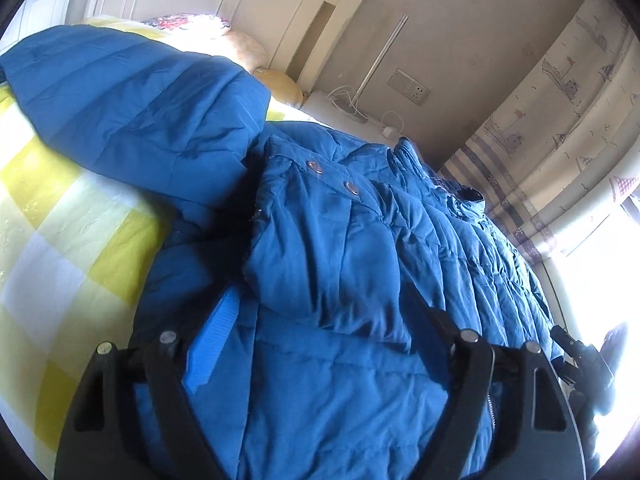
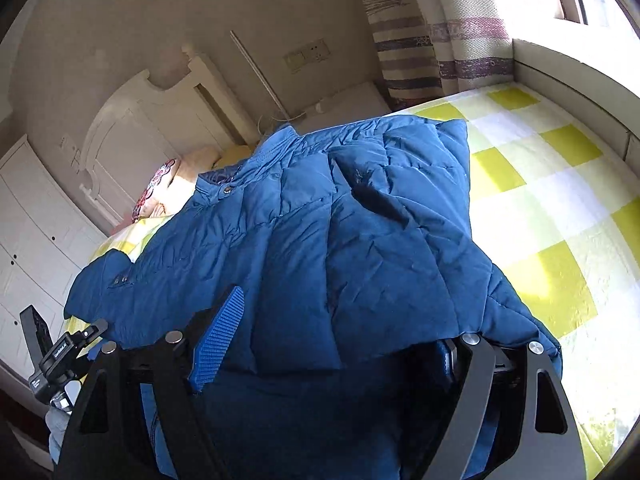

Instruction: Fold large clothes

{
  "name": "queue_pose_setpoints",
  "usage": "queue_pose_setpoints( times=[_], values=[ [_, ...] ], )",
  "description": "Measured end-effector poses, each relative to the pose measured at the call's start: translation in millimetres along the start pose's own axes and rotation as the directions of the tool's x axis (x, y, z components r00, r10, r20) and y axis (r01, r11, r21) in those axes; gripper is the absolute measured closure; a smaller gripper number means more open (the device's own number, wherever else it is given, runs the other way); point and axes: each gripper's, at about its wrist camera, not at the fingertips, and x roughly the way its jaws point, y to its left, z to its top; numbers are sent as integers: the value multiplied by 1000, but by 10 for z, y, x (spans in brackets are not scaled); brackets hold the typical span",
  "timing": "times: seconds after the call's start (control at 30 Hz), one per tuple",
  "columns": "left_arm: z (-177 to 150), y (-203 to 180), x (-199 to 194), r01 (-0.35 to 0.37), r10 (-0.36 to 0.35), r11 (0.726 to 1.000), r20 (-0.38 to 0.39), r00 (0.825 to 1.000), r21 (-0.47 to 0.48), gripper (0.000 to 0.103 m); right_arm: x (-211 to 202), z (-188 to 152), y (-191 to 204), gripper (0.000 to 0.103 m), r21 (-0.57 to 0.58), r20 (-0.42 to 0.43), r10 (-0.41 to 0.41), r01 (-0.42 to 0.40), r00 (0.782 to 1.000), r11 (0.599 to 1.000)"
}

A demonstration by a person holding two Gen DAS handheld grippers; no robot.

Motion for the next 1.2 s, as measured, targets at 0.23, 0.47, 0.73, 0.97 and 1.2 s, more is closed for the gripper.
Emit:
queue_pose_setpoints(
  times=[0.23,0.47,0.73,0.97,1.2],
  values=[
    [-19,-57,-4,-20,20,999,6,1000,29,19,-157,-57,-469,53,236,97,84,-105,992,966],
    [-5,-39,-13,-17,17,1000,14,1000,11,17,-570,-307,-5,41,105,159,-79,62,984,993],
    [2,-34,-22,-19,18,1000,20,1000,9,14,-372,156,660,41,-237,202,-238,283,950,929],
    [12,6,-36,-7,7,1000,25,1000,-11,13,375,-8,452,41,-369,-78,-407,353,910,860],
    [14,-25,-28,-16,16,1000,23,1000,6,10,416,462,838,30,-386,67,-359,356,931,851]
  ],
)
